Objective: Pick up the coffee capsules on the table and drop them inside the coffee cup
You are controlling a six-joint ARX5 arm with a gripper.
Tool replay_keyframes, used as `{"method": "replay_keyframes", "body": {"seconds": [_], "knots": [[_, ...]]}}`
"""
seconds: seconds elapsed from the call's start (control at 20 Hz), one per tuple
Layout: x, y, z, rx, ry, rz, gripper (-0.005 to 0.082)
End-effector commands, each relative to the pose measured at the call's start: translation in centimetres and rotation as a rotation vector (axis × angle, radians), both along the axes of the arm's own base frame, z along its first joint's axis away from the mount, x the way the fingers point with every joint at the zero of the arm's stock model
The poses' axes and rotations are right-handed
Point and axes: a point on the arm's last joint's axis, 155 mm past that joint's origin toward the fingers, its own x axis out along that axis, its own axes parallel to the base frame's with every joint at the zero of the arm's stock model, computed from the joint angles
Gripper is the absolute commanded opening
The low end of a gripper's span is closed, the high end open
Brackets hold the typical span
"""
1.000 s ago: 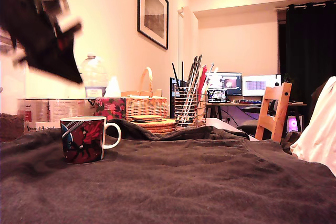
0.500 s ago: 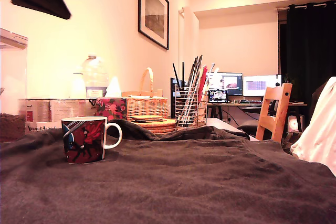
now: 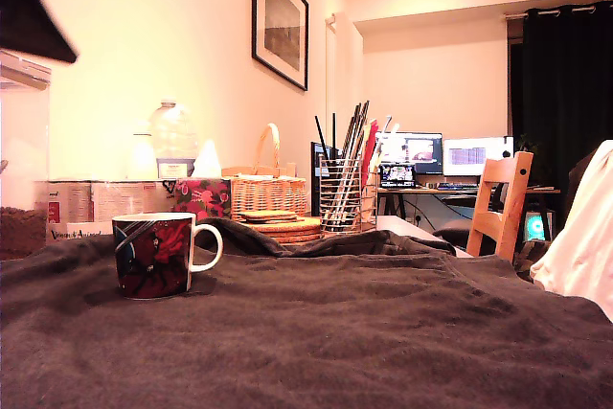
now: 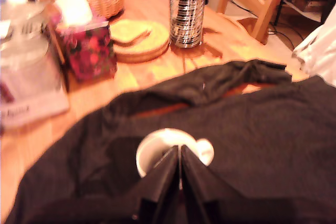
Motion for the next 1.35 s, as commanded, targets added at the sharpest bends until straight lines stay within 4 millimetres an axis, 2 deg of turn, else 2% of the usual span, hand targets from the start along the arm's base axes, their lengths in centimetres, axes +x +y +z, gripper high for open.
{"method": "replay_keyframes", "body": {"seconds": [0.0,0.3,0.7,1.15,1.3], "knots": [[-0.7,0.6,-1.3,-0.008,0.010,0.019,-0.0020],[-2.9,2.5,-2.9,-0.050,-0.006,0.094,-0.0020],[-5.5,4.0,-5.5,-0.137,-0.033,0.172,-0.0020],[-7.5,4.4,-8.2,-0.194,-0.033,0.192,-0.0020],[-7.8,4.6,-8.4,-0.193,-0.028,0.201,-0.0020]]}}
